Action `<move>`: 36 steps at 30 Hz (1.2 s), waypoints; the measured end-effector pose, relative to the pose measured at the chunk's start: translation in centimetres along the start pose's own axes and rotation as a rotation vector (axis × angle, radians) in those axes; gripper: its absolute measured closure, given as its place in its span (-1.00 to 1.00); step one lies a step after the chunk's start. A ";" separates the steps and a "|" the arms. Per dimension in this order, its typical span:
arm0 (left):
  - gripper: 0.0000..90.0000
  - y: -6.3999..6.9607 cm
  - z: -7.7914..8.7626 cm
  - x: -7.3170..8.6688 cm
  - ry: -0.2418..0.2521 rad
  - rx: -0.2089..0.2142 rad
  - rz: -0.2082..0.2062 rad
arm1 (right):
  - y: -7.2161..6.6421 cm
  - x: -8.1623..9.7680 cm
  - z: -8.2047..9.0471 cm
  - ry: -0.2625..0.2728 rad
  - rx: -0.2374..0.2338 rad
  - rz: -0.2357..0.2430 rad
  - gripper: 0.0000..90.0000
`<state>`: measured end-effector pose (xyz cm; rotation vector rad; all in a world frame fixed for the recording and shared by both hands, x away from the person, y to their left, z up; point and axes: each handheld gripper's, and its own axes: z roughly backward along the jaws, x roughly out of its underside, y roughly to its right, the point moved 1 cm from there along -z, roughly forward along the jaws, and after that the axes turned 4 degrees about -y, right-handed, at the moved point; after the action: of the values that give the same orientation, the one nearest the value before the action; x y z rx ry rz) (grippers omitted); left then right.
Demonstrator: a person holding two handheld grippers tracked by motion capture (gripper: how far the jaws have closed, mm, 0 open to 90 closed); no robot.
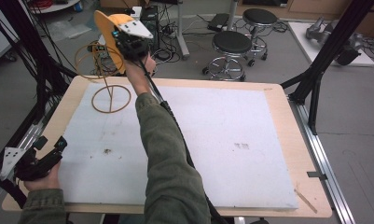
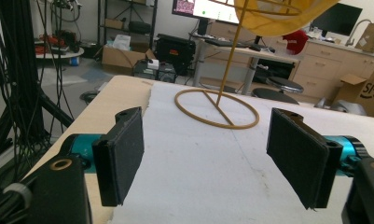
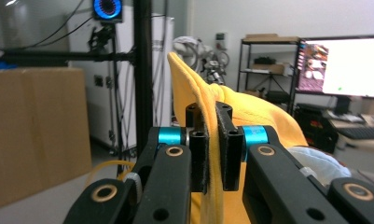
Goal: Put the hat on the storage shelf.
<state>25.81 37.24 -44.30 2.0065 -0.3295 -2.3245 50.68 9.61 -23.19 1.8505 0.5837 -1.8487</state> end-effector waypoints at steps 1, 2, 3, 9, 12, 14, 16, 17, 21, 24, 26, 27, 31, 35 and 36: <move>-0.38 0.0 0.0 0.0 -0.001 0.000 0.000 | -0.7 0.0 -0.3 -0.002 -0.010 0.011 0.89; -0.38 0.0 0.0 0.0 0.000 0.001 0.000 | -1.3 0.0 -0.5 -0.001 -0.019 0.026 0.89; -0.39 0.0 0.0 0.0 0.000 0.001 0.000 | -2.4 0.0 -1.1 -0.006 -0.034 0.050 0.89; -0.38 0.0 -0.1 0.0 0.000 0.003 0.000 | -5.1 0.3 -2.4 -0.031 -0.068 0.149 0.87; -0.38 -0.1 -0.1 0.0 0.002 0.005 0.005 | -6.5 0.9 -2.9 -0.040 -0.095 0.194 0.86; -0.38 -0.1 -0.1 0.0 0.004 0.005 0.006 | -7.4 1.4 -3.2 -0.051 -0.109 0.216 0.86; -0.38 -0.1 -0.1 0.0 0.004 0.005 0.009 | -8.5 2.3 -3.7 -0.065 -0.124 0.260 0.86; -0.38 -0.1 -0.2 0.0 0.004 0.006 0.010 | -8.5 2.3 -3.7 -0.065 -0.124 0.260 0.86; -0.38 -0.2 -0.2 0.0 0.000 0.012 0.015 | -10.4 3.9 -4.3 -0.093 -0.164 0.277 0.84; -0.38 -0.2 -0.2 0.0 0.001 0.011 0.012 | -11.0 4.6 -4.6 -0.102 -0.181 0.274 0.83; -0.38 -0.2 -0.2 0.0 0.002 0.012 0.011 | -11.6 5.3 -4.7 -0.109 -0.196 0.268 0.82; -0.38 -0.2 -0.2 0.0 0.001 0.012 0.011 | -11.8 5.7 -4.8 -0.113 -0.198 0.267 0.82; -0.38 -0.2 -0.3 0.0 0.002 0.014 0.015 | -12.2 7.1 -4.7 -0.126 -0.212 0.245 0.80; -0.38 -0.1 -0.4 0.0 0.001 0.019 0.013 | -12.3 8.0 -4.6 -0.140 -0.218 0.243 0.78; -0.38 0.0 -0.4 0.0 0.000 0.019 0.012 | -12.3 8.2 -4.6 -0.144 -0.222 0.244 0.77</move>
<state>26.20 37.19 -44.38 2.0082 -0.3640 -2.3230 47.13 22.06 -31.68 1.5551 0.4683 -1.6673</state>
